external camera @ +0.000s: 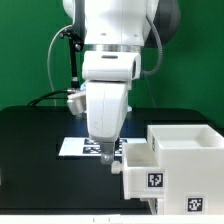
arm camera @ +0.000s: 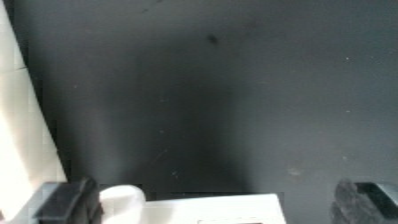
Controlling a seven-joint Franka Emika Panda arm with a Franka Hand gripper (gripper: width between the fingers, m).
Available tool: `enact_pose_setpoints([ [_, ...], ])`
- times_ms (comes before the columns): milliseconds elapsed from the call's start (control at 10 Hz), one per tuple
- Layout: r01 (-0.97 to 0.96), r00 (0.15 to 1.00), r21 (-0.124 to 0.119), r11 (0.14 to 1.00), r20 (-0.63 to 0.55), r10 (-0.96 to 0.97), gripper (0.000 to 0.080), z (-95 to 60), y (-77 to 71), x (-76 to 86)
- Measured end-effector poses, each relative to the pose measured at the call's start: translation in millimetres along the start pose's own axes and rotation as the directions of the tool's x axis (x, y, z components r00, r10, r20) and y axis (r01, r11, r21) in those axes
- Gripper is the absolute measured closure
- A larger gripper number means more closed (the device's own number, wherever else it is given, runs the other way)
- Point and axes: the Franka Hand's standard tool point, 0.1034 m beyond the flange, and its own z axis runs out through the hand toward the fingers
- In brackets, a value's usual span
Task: Assemble drawer
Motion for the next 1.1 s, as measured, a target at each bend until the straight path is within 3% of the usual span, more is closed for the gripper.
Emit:
enact_pose_setpoints([
  [400,-0.007,1.000,-0.003,1.000,-0.008,0.007,0.0150,-3.0,0.0,18.7],
  [700,-0.043,0.999,-0.006,0.999,-0.020,0.043,0.0150,-4.8,-6.5,56.8],
  [900,-0.053,0.998,-0.006,0.999,-0.021,0.053,0.0150,-4.2,-8.0,59.3],
  [1100,-0.034,0.999,-0.002,0.999,-0.014,0.034,0.0150,-5.0,-6.4,48.7],
])
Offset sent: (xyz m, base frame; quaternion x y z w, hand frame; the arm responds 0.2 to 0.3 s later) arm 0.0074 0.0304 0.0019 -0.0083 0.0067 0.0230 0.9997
